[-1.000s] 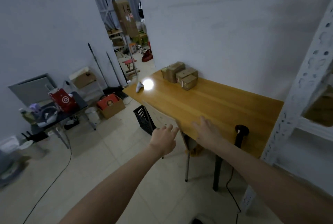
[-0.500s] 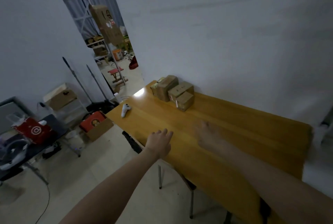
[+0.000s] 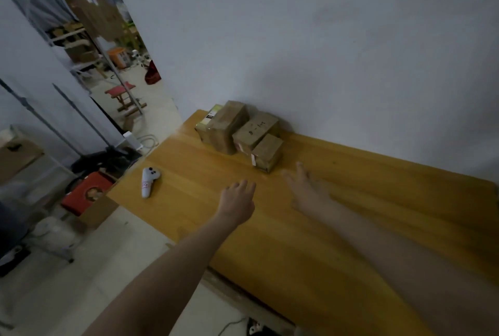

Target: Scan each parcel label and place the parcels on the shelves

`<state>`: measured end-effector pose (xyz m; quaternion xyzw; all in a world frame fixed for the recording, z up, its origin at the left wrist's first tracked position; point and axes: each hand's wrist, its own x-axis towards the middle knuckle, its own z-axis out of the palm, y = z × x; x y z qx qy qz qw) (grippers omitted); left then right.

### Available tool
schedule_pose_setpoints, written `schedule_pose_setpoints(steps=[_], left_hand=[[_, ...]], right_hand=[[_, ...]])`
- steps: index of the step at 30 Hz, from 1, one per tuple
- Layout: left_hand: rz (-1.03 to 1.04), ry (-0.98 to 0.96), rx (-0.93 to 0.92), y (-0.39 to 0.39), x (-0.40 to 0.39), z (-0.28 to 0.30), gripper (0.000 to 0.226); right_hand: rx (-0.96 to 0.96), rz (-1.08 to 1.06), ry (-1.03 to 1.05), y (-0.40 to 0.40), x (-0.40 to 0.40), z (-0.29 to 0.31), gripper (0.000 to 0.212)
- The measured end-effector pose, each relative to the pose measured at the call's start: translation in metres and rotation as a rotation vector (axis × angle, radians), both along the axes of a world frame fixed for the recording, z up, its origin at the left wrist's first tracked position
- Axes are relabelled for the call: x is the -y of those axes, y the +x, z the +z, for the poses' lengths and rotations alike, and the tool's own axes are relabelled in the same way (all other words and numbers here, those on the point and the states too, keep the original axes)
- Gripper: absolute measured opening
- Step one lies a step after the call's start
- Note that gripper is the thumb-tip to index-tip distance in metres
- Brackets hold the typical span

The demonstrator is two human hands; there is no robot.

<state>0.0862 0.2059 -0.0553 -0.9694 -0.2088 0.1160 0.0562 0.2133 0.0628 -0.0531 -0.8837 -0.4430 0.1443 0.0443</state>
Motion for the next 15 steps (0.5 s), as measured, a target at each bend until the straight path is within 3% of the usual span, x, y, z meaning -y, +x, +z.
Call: schedule_pose_setpoints(steps=[8, 15], left_hand=[[-0.055, -0.050, -0.036, 0.068, -0.127, -0.040, 0.044], [-0.076, -0.063, -0.050, 0.100, -0.184, -0.064, 0.050]], right_hand=[[-0.070, -0.156, 0.039, 0.053, -0.133, -0.046, 0.078], [-0.174, -0.283, 0.068, 0.086, -0.197, -0.083, 0.066]])
